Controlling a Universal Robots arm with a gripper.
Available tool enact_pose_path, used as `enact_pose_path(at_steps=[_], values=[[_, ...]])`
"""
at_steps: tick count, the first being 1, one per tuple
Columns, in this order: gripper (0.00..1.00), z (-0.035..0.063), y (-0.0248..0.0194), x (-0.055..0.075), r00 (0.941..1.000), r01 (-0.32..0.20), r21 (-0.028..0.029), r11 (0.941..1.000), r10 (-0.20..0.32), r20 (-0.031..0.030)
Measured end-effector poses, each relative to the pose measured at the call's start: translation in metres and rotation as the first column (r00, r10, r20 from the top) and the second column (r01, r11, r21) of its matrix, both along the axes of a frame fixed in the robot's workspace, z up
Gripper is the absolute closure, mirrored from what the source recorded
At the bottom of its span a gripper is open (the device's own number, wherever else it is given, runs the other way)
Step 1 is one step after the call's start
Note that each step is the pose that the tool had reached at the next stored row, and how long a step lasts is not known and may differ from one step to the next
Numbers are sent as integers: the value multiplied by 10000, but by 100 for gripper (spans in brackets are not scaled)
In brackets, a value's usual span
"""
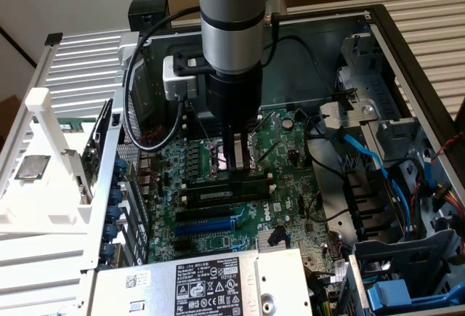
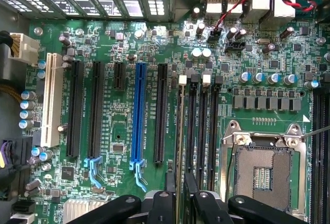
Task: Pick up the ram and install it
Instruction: 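Insert the ram into the slot, then press down the ram until it locks into place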
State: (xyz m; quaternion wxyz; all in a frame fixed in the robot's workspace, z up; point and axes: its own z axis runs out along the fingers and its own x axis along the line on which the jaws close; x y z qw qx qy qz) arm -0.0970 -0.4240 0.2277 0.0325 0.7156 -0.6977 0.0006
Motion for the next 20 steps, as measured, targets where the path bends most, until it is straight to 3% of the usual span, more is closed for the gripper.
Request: enact_pose_path(at_steps=[7,20], values=[[78,128,1,-8,10000,0,1,10000,0,1],[78,131,1,-8,10000,-1,0,10000,1,1]])
